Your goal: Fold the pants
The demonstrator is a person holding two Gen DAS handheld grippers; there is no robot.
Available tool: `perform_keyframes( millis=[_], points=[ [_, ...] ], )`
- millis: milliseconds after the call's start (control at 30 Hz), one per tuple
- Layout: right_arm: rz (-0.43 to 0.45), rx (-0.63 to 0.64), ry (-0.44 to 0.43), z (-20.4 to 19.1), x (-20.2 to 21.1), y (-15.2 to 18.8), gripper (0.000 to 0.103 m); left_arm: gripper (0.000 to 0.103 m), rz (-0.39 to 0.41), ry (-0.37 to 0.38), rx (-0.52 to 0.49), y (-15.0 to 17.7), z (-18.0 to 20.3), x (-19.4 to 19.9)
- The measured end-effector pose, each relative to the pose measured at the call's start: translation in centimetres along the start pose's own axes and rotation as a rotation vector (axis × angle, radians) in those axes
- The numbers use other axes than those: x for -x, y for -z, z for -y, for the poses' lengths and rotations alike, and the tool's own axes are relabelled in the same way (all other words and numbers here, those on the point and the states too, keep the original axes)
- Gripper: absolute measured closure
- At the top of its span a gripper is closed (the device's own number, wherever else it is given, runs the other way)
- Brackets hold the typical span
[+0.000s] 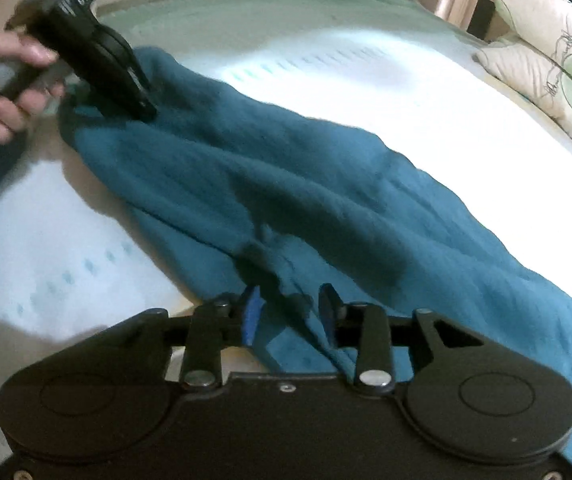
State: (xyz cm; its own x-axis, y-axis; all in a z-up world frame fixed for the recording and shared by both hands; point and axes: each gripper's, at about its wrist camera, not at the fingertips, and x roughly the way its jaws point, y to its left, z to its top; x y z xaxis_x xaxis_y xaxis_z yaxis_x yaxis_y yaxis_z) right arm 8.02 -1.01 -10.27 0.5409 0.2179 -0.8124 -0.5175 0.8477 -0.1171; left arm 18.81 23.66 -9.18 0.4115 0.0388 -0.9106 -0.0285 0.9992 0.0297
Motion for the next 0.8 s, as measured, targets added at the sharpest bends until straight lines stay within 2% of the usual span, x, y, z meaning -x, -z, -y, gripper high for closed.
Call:
perform_keyframes(
  millis=[233, 267, 300, 333, 467, 567, 733, 800],
  points=[
    [0.017, 0.022, -0.004, 0.2, -1.2, 0.7, 0.060, 0.093, -0.020, 0.016, 0.006, -0.3, -0.3, -0.2],
    [0.015, 0.011, -0.018, 0.5, -1.5, 0.6, 0.064, 0.093, -0.024, 0.020, 0.008, -0.4, -0.4, -0.2],
    [0.013, -0.003, -0.044, 0.9, -1.5, 0.5, 0.084, 0.093, -0.027, 0.022, 0.010, -0.4, -0.5, -0.1],
    [0.007, -0.016, -0.072, 1.3, -1.3, 0.5, 0.098, 0.093, -0.030, 0.025, 0.011, -0.4, -0.5, -0.2],
    [-0.011, -0.008, -0.161, 2.6, 0.9, 0.8, 0.098, 0.093, -0.039, 0.028, 0.005, -0.6, -0.5, -0.2],
    [-0.049, 0.013, -0.265, 3.1, 2.6, 1.4, 0.098, 0.093, -0.043, 0.021, -0.004, -0.7, -0.3, -0.3],
    [-0.113, 0.067, -0.245, 1.5, 0.6, 2.9, 0.096, 0.093, -0.041, 0.001, -0.008, -0.8, 0.2, -0.1],
    [-0.097, 0.034, -0.262, 1.7, 1.1, 2.5, 0.086, 0.093, -0.037, -0.003, 0.011, -0.9, 0.2, 0.6]
  ],
)
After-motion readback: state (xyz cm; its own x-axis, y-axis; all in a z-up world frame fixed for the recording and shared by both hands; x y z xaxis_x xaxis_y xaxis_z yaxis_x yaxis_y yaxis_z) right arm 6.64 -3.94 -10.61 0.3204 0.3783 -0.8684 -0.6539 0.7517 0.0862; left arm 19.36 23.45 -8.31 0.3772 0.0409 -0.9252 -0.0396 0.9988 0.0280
